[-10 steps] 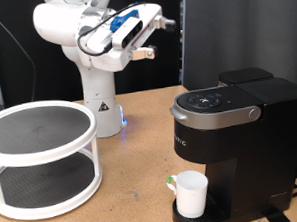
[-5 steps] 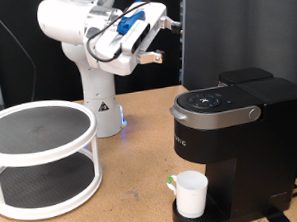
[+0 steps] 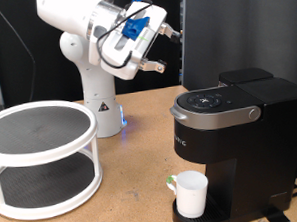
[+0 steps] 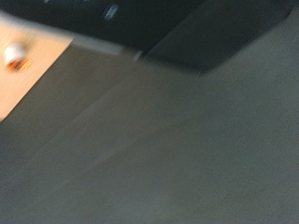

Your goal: Make a cup of coffee with the keurig machine

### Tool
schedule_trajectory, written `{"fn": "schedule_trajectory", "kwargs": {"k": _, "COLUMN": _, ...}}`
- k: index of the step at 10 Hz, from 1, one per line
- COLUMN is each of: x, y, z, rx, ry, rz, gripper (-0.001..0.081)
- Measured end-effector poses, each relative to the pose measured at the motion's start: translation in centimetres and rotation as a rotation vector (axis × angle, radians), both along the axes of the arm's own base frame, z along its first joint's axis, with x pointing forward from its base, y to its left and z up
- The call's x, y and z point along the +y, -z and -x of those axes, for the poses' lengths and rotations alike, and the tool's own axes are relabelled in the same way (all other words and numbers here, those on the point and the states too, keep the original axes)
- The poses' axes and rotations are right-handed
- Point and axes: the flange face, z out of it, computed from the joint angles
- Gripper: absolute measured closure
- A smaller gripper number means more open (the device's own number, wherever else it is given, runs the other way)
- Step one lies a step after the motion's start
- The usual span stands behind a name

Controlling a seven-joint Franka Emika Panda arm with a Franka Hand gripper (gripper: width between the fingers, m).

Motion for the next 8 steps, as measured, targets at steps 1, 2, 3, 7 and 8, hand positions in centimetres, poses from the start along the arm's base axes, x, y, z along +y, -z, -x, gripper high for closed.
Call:
{"fn": "schedule_trajectory", "kwargs": {"k": 1, "x": 0.0, "y": -0.3, "z": 0.3, "rx": 0.057, "ry": -0.097, "rz": 0.078, "gripper": 0.0008}}
{"fn": "schedule_trajectory", "kwargs": {"k": 2, "x": -0.1, "y": -0.4, "z": 0.8, "rx": 0.122, "ry": -0.189, "rz": 0.152, "gripper": 0.0008}}
{"fn": "schedule_trajectory", "kwargs": {"k": 3, "x": -0.1, "y": -0.6, "z": 1.3, "rx": 0.192, "ry": -0.275, "rz": 0.224, "gripper": 0.0008}}
{"fn": "schedule_trajectory", "kwargs": {"k": 7, "x": -0.3, "y": -0.6, "z": 1.6, "rx": 0.228, "ry": -0.336, "rz": 0.402, "gripper": 0.0008}}
{"fn": "schedule_trajectory", "kwargs": {"k": 8, "x": 0.2, "y": -0.5, "z": 1.6, "rx": 0.22, "ry": -0.352, "rz": 0.531, "gripper": 0.0008}}
